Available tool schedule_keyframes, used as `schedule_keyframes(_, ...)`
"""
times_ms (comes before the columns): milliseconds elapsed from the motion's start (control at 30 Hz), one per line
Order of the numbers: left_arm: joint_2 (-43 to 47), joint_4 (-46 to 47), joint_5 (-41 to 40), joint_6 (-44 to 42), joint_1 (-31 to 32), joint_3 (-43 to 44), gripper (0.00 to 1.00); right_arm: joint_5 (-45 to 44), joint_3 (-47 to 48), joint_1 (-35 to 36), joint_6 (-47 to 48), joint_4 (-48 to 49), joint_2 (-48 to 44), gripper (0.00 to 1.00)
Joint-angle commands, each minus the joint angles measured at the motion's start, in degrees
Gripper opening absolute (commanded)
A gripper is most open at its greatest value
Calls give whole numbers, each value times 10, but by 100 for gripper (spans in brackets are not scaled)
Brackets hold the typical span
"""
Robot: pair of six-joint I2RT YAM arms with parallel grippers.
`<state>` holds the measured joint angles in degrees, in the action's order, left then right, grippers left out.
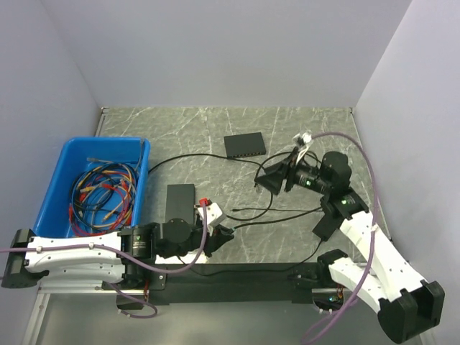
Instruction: Insert the plug into the switch port
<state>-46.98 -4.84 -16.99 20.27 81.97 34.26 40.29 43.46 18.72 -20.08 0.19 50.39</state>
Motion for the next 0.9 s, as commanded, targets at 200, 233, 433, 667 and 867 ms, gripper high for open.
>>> schedule_keyframes(200, -13, 19, 124, -18, -36, 9, 0, 136, 0, 103, 49, 51, -26, 73)
schedule_keyframes(233, -13, 19, 129, -18, -38, 11, 0, 137, 3, 112, 61, 43, -21, 71)
schedule_keyframes(433, 2, 12, 189, -14, -49, 26, 0, 113, 34, 202, 104, -26, 26, 65)
schedule_keyframes(667, 34, -18, 239, 18, -51, 42, 0, 89, 39, 303, 126, -69, 24, 62)
schedule_keyframes(867, 58, -46, 242, 49, -51, 47, 0, 76, 48, 338, 139, -84, 40, 57)
